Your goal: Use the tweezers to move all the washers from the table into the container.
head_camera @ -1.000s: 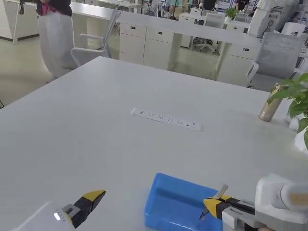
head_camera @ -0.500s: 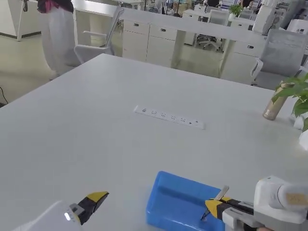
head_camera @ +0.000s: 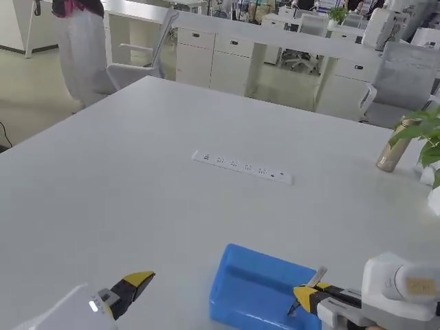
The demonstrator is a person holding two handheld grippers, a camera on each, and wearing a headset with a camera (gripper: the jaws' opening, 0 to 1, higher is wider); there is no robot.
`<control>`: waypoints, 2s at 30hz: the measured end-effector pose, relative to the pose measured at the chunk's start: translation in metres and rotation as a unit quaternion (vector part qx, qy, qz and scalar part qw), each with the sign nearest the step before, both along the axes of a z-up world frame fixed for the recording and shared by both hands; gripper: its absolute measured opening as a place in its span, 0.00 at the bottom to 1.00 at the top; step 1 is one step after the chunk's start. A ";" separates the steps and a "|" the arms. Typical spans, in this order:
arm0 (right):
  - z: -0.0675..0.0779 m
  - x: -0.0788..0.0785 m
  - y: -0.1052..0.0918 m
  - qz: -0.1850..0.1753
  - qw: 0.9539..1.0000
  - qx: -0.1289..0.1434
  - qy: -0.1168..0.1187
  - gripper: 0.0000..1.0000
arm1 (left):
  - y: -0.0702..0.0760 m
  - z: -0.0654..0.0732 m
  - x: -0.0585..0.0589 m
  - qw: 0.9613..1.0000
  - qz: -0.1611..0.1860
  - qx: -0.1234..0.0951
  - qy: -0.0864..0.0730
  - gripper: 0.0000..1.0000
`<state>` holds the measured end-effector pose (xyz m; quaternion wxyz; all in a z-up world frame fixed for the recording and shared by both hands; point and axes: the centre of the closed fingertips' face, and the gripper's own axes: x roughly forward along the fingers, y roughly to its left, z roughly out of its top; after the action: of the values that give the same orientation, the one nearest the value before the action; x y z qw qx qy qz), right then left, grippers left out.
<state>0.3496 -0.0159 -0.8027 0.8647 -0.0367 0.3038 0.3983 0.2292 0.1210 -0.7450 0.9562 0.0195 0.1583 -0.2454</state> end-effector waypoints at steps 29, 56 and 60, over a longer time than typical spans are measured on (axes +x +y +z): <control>0.003 0.001 -0.005 0.003 1.000 0.000 -0.013 0.03 | 0.003 -0.004 0.000 1.000 0.006 0.001 0.009 0.83; 0.050 -0.025 0.013 0.047 0.998 0.028 -0.040 0.03 | 0.002 -0.009 -0.002 1.000 -0.001 0.006 0.020 0.80; 0.056 -0.028 0.017 0.058 0.997 0.032 -0.041 0.02 | 0.002 -0.010 -0.002 1.000 0.000 0.009 0.021 0.79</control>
<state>0.3214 0.0012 -0.7466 0.8527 -0.0429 0.2528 0.4551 0.2273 0.1231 -0.7548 0.9523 0.0233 0.1809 -0.2446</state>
